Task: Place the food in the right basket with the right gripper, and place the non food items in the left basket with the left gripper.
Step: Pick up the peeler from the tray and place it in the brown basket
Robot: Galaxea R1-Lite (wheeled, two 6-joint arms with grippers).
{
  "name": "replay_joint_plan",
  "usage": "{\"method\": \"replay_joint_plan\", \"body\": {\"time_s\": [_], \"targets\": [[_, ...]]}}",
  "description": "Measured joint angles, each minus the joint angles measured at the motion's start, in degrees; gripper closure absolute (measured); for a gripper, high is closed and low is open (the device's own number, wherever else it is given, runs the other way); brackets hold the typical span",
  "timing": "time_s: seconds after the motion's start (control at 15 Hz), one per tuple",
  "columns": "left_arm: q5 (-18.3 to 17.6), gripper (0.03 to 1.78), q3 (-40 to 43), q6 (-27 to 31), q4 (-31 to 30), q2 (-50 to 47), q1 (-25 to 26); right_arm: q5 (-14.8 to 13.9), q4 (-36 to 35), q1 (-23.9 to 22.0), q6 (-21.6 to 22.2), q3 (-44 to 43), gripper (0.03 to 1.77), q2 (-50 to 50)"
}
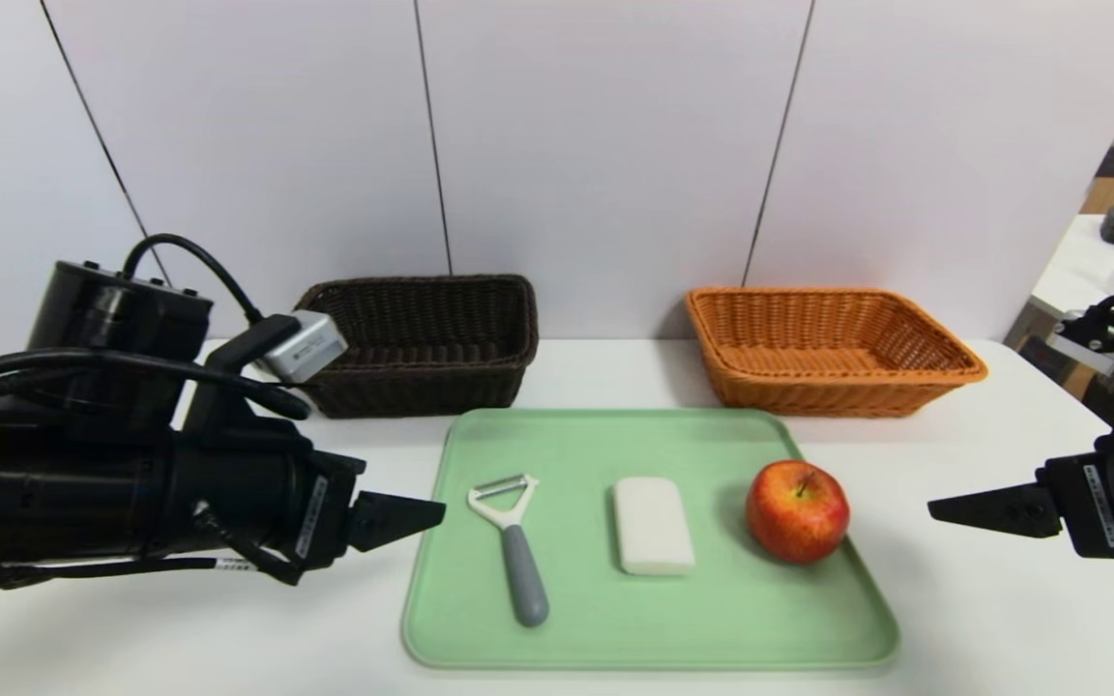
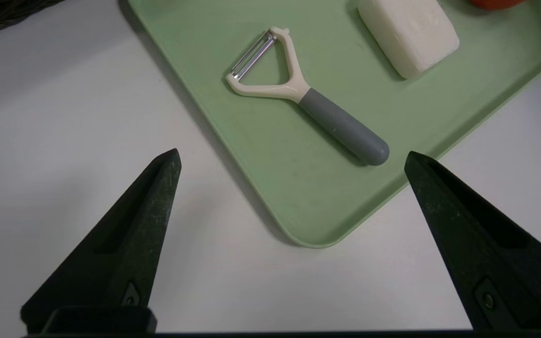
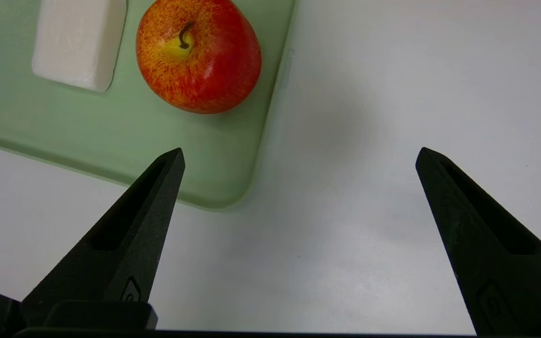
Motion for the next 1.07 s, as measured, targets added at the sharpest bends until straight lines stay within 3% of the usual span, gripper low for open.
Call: {"method": "replay_joint_plan", "body": {"time_s": [0.13, 0.27, 0.47, 1.07], "targets": [[5.71, 0.12, -2.43, -5.33, 0.0, 2.46, -5.44, -0.52, -0.09, 0.79, 0.02, -0.33, 0.1, 1.18], [13.84, 0.12, -4.97, -10.4, 0.51, 4.99, -10.84, -1.41, -0.06, 1.65, 0.44, -0.44, 0.1, 1.84], [23.76, 0.12, -8.36, -18.47, 1.93, 9.37, -14.86, -3.94, -0.06, 3.13, 0.88, -0.44, 0.1, 2.47], [32.29, 0.12, -21.46, -39.75, 16.99, 21.33, -21.77, -5.4, 0.11, 4.44, 1.01, 0.12, 0.1, 2.69]]}}
